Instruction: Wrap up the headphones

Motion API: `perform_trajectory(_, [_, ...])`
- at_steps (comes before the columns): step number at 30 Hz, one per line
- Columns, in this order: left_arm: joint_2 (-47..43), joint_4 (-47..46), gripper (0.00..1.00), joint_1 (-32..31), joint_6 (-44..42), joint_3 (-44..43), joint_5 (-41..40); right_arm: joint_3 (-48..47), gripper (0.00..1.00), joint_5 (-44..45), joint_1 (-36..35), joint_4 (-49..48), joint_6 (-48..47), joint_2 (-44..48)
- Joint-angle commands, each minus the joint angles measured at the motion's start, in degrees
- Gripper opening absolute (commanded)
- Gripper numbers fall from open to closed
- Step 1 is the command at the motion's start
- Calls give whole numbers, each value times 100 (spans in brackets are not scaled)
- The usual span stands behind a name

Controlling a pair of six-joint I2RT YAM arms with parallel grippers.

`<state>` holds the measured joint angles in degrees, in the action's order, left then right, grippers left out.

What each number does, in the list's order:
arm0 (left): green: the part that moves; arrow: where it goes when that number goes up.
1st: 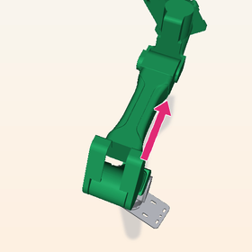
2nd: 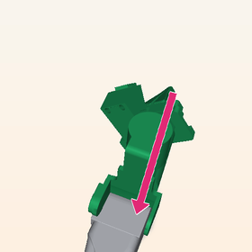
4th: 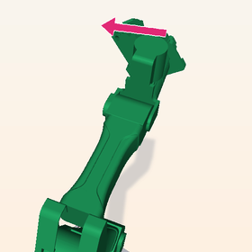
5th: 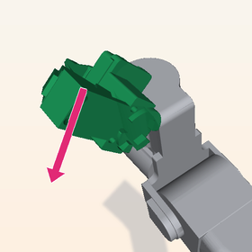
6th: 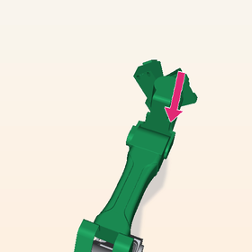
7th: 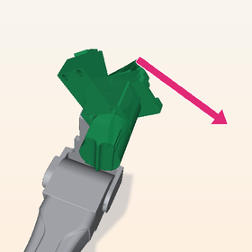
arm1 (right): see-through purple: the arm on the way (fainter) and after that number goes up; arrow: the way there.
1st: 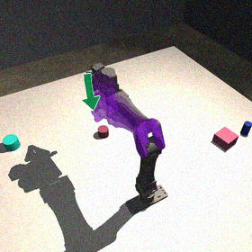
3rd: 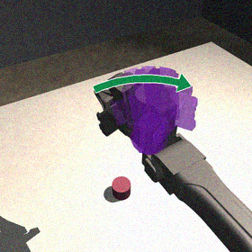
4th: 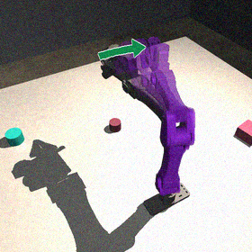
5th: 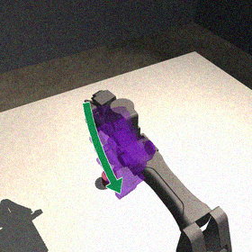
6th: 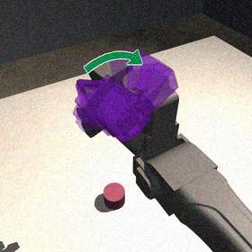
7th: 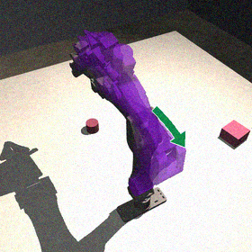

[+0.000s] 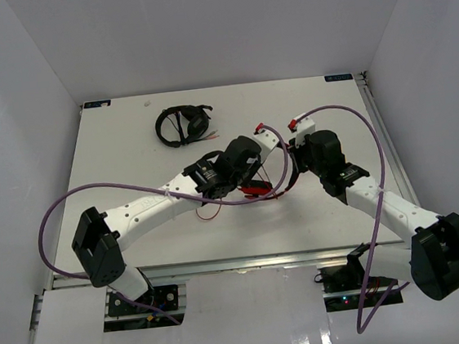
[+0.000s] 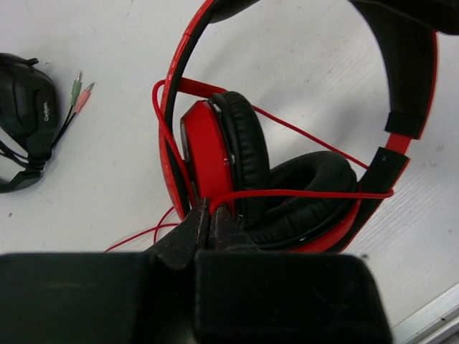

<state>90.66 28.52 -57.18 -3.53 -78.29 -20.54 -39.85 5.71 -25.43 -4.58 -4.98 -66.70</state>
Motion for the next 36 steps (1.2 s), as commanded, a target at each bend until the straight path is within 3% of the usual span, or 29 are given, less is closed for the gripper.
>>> perform_trajectory(1, [-472,-439,6,23,-350,143,-734,-331,8,-297,-23,18,146,160])
perform_trajectory(12, [-656,-864,10,23,-678,482,-1116,-348,8,-467,-17,84,212,168])
perform_trajectory(16, [-723,-1070,18,23,-658,651,-1201,-350,8,-518,-16,116,262,192])
perform_trajectory(36, [-1191,-1656,30,23,-886,1308,-1356,-328,8,-761,-17,153,284,195])
